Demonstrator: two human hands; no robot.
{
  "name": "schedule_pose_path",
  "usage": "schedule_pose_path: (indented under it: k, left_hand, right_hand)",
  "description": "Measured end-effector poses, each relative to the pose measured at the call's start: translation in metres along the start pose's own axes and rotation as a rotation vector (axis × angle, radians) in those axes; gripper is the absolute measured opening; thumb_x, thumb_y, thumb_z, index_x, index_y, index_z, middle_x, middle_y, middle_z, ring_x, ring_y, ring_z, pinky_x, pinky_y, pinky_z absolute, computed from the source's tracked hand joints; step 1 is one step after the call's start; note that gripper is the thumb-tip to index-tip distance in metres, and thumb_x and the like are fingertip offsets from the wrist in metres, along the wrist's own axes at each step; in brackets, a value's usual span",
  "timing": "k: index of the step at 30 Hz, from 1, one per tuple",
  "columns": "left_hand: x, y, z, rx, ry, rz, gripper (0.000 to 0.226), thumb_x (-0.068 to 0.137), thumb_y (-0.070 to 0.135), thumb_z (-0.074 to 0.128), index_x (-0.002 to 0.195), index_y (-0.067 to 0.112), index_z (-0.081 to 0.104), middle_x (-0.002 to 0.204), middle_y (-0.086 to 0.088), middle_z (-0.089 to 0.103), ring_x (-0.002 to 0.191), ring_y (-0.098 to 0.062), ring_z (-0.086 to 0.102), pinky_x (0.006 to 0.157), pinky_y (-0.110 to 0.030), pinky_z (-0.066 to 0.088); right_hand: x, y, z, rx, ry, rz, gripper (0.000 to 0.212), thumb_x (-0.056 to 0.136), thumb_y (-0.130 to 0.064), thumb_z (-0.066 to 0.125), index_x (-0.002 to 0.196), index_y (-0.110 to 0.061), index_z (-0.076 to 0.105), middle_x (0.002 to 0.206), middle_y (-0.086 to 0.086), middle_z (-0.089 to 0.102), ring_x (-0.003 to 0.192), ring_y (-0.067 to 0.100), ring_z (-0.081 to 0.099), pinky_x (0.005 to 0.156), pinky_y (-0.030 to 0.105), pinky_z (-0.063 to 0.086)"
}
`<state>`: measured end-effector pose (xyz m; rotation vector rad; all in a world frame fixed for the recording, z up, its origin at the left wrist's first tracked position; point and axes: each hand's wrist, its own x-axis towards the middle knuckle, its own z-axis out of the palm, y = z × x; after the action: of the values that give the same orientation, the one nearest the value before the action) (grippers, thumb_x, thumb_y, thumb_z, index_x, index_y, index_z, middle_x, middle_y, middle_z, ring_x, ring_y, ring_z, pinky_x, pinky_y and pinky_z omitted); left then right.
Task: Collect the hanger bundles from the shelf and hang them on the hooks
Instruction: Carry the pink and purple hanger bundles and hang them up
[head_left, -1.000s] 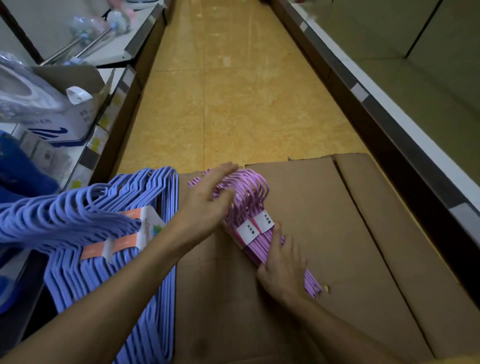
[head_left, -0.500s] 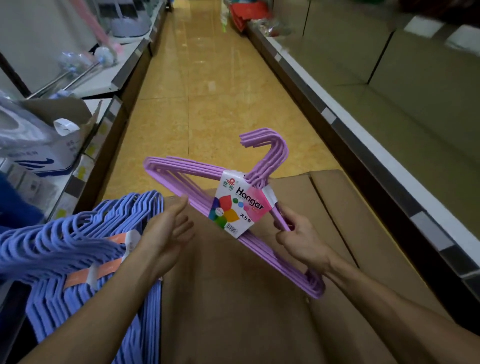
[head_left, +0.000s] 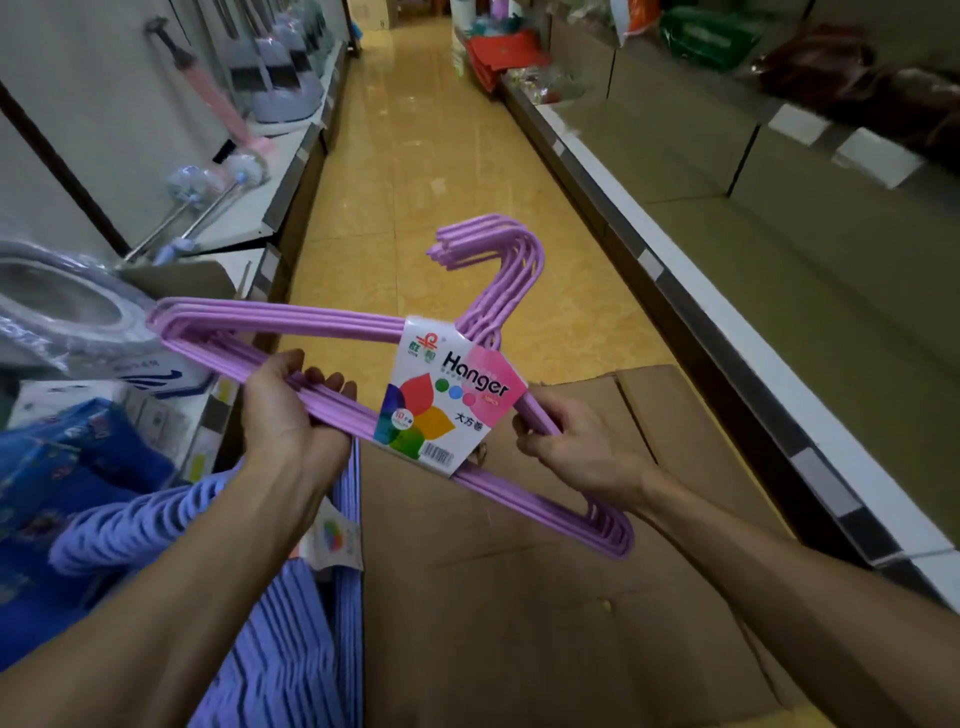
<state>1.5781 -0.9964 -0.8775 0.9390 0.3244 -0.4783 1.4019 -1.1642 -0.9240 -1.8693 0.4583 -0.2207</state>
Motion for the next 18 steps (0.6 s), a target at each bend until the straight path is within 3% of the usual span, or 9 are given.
schedule_pose_path:
  k: [5, 9, 12, 15, 18]
  left_hand:
    - [-0.073, 0.098, 0.068, -0.061, 0.001, 0.042, 0.023, 0.091, 0.012, 0.047, 0.069, 0.019, 0.044, 0.061, 0.002, 0.041, 0.054, -0.013, 0.044, 0.065, -0.026, 0.044]
    - [-0.144, 0.193, 0.133, -0.072, 0.000, 0.064, 0.020, 0.088, 0.010, 0.046, 0.069, 0.017, 0.043, 0.061, 0.001, 0.041, 0.049, -0.014, 0.043, 0.052, -0.021, 0.042]
    - [-0.213, 0.274, 0.189, -0.085, 0.029, 0.092, 0.022, 0.084, 0.010, 0.046, 0.065, 0.018, 0.039, 0.056, 0.002, 0.038, 0.049, -0.014, 0.039, 0.051, -0.022, 0.039]
    - [-0.282, 0.345, 0.241, -0.081, 0.034, 0.120, 0.024, 0.082, 0.009, 0.045, 0.063, 0.019, 0.035, 0.053, 0.004, 0.035, 0.048, -0.013, 0.035, 0.056, -0.027, 0.034]
    - [-0.341, 0.408, 0.285, -0.082, 0.027, 0.106, 0.023, 0.080, 0.009, 0.047, 0.064, 0.019, 0.034, 0.057, 0.003, 0.033, 0.050, -0.014, 0.034, 0.058, -0.028, 0.034]
  right_hand:
    - [-0.015, -0.142, -0.046, -0.049, 0.009, -0.050, 0.055, 0.093, 0.001, 0.055, 0.084, -0.053, 0.058, 0.080, 0.002, 0.059, 0.069, 0.009, 0.051, 0.061, 0.016, 0.043]
    - [-0.033, -0.273, -0.090, -0.086, -0.028, -0.068, 0.045, 0.098, -0.006, 0.053, 0.100, -0.051, 0.060, 0.095, 0.012, 0.065, 0.079, 0.028, 0.057, 0.069, 0.028, 0.050]
    - [-0.049, -0.382, -0.124, -0.114, 0.003, -0.092, 0.045, 0.098, -0.007, 0.053, 0.103, -0.051, 0.059, 0.091, 0.004, 0.067, 0.074, 0.017, 0.057, 0.067, 0.030, 0.052]
    - [-0.068, -0.482, -0.154, -0.210, 0.090, -0.117, 0.051, 0.096, -0.005, 0.053, 0.092, -0.055, 0.058, 0.089, -0.009, 0.067, 0.075, 0.009, 0.062, 0.067, 0.028, 0.054]
    - [-0.087, -0.571, -0.181, -0.305, 0.207, -0.128, 0.050, 0.091, -0.005, 0.052, 0.080, -0.054, 0.058, 0.083, -0.012, 0.067, 0.077, 0.010, 0.063, 0.071, 0.038, 0.056]
